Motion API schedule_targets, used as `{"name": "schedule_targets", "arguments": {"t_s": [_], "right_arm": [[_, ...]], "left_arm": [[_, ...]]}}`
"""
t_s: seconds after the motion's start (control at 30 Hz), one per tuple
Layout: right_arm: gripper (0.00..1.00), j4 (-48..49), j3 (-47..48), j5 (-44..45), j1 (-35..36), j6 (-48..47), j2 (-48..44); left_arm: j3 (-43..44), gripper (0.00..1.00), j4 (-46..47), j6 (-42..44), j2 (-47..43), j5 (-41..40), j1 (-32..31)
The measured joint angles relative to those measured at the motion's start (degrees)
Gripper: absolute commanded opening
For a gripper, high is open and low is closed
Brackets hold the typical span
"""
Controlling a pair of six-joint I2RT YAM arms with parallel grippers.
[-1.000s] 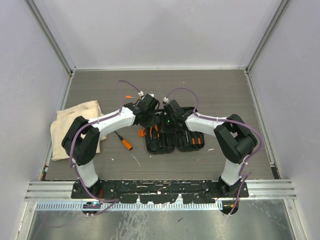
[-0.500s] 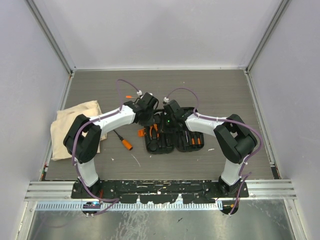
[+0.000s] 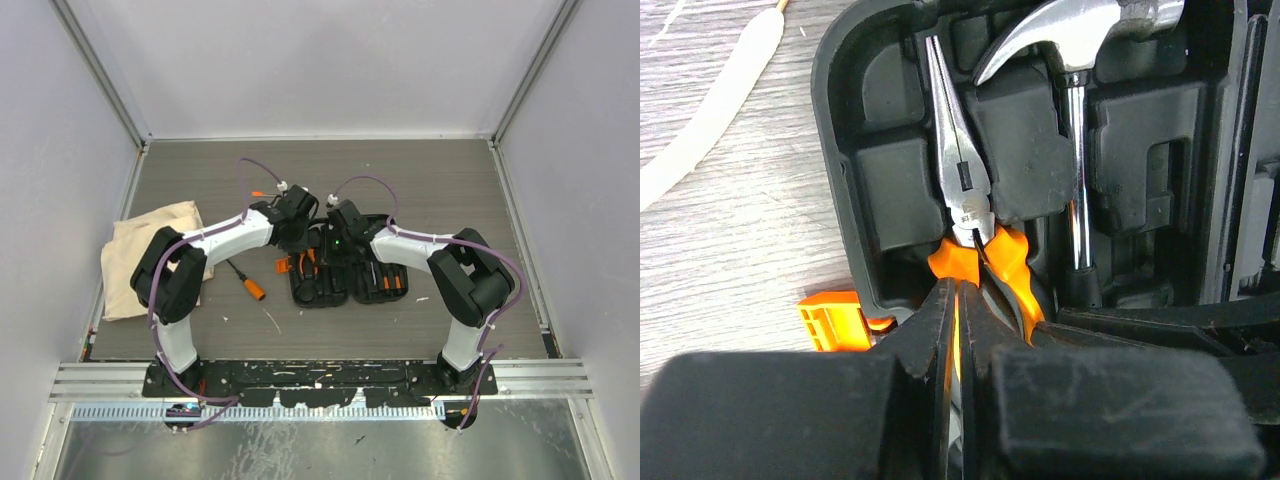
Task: Sort the tools into containers
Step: Place the pliers in the storage box.
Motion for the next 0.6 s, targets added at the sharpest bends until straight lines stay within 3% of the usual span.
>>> {"name": "schedule_targets", "arguments": {"t_s": [0.6], "right_arm": [[0.19,1.29,-1.11,0.20,-0.13,1.53,-0.31]], "left_arm": [[-4.48,0.00,4.66,-1.14,-1.18,-0.04,0.04]]}}
